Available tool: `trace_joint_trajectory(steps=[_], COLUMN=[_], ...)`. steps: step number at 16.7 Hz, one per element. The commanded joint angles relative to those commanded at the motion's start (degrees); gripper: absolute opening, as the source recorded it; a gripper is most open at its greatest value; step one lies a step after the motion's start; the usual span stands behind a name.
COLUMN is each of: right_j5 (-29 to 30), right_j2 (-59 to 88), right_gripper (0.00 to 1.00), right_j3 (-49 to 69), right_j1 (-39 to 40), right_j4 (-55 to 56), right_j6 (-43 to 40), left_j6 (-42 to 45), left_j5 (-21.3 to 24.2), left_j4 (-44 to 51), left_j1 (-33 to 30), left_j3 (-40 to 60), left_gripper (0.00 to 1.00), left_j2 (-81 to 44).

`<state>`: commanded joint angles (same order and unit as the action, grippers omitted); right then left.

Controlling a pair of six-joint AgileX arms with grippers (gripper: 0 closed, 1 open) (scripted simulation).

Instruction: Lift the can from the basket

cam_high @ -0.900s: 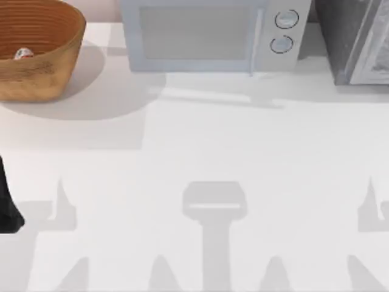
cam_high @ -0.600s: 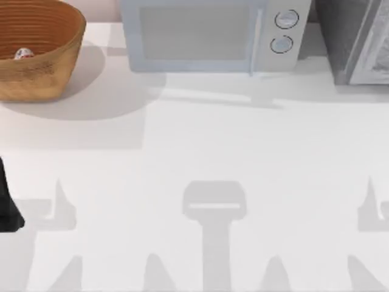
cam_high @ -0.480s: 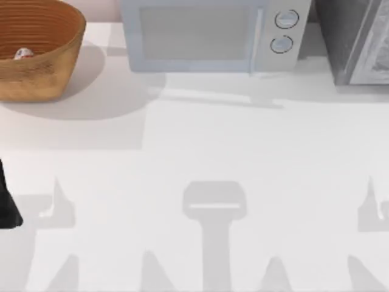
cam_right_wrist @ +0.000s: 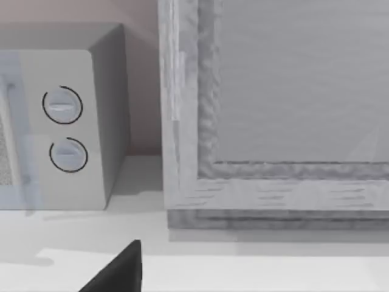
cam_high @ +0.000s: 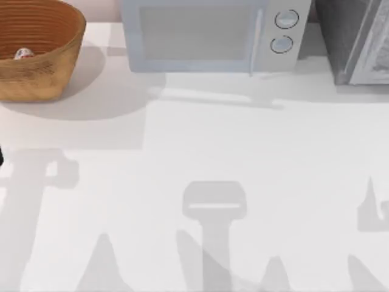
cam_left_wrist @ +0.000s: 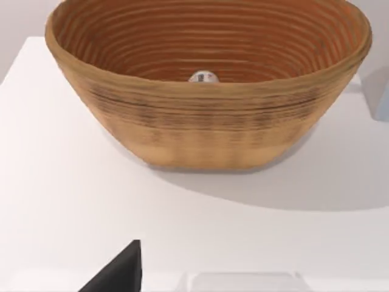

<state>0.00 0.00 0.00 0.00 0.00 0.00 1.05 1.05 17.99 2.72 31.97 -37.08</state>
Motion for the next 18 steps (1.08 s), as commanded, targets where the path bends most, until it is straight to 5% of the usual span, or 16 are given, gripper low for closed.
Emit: trace_joint_trajectory(steps=[18], right_j5=[0.00], right_j2=[0.00], right_gripper=[1.00], right_j3=[0.00], right_j1=[0.00], right_j4=[0.00], right_j6=[0.00], left_j6=[4.24], left_j5=[6.94], left_j4=[39.73], left_j1=[3.08], left_j3=[87.13], left_gripper=[1.00], left_j2=[-88.58])
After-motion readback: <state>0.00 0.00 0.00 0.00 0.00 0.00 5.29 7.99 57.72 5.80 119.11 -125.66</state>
